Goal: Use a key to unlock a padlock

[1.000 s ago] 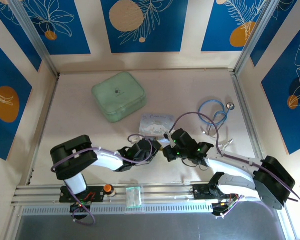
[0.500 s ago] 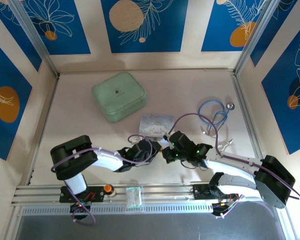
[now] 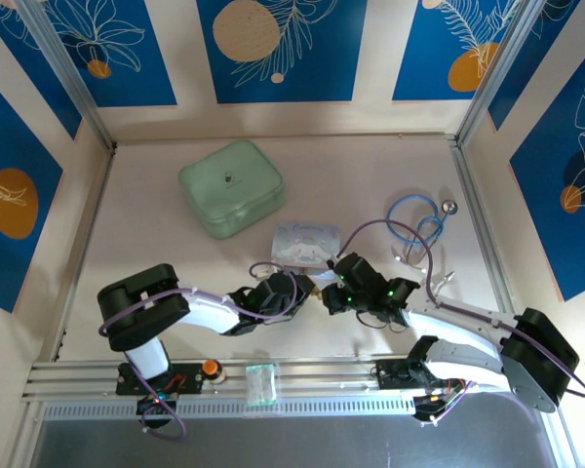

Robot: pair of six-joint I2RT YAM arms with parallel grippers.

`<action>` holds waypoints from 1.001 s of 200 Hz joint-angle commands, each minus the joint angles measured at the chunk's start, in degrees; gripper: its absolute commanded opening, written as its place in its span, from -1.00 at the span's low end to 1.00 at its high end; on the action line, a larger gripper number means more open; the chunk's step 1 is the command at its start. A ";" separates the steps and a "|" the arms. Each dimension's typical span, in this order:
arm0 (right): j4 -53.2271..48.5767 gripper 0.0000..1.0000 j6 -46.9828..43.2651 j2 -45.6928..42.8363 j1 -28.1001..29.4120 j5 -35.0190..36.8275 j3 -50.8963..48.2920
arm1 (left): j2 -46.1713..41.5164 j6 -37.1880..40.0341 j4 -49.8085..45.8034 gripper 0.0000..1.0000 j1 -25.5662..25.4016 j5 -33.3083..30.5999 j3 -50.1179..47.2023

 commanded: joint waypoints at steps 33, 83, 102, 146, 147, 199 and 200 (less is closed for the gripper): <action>-2.55 -0.82 -1.49 -0.86 2.57 -3.18 -0.57 | -2.21 0.29 0.92 -1.00 0.46 -0.89 -0.15; 2.14 -0.83 -1.56 1.80 2.64 -3.51 0.49 | -2.05 -0.15 1.83 -1.00 0.31 0.92 0.40; 4.46 -0.83 -2.44 3.76 1.43 -4.89 2.24 | -2.67 -0.81 1.40 -1.00 -0.73 1.13 0.51; 4.09 -0.84 -2.15 5.44 -0.20 -5.52 3.53 | -4.47 -0.70 1.34 -1.00 -1.03 0.48 -0.55; 4.02 -0.84 -2.14 5.34 -0.20 -5.52 3.50 | -4.53 -0.69 1.19 -1.00 -1.03 0.43 -0.57; -1.37 -0.40 -5.73 0.23 -0.01 -2.88 1.22 | -3.77 -0.78 1.59 -1.00 0.19 0.81 -1.63; -1.49 -0.38 -5.83 0.14 -0.01 -2.67 1.20 | -3.74 -0.77 1.58 -1.00 0.24 0.82 -1.64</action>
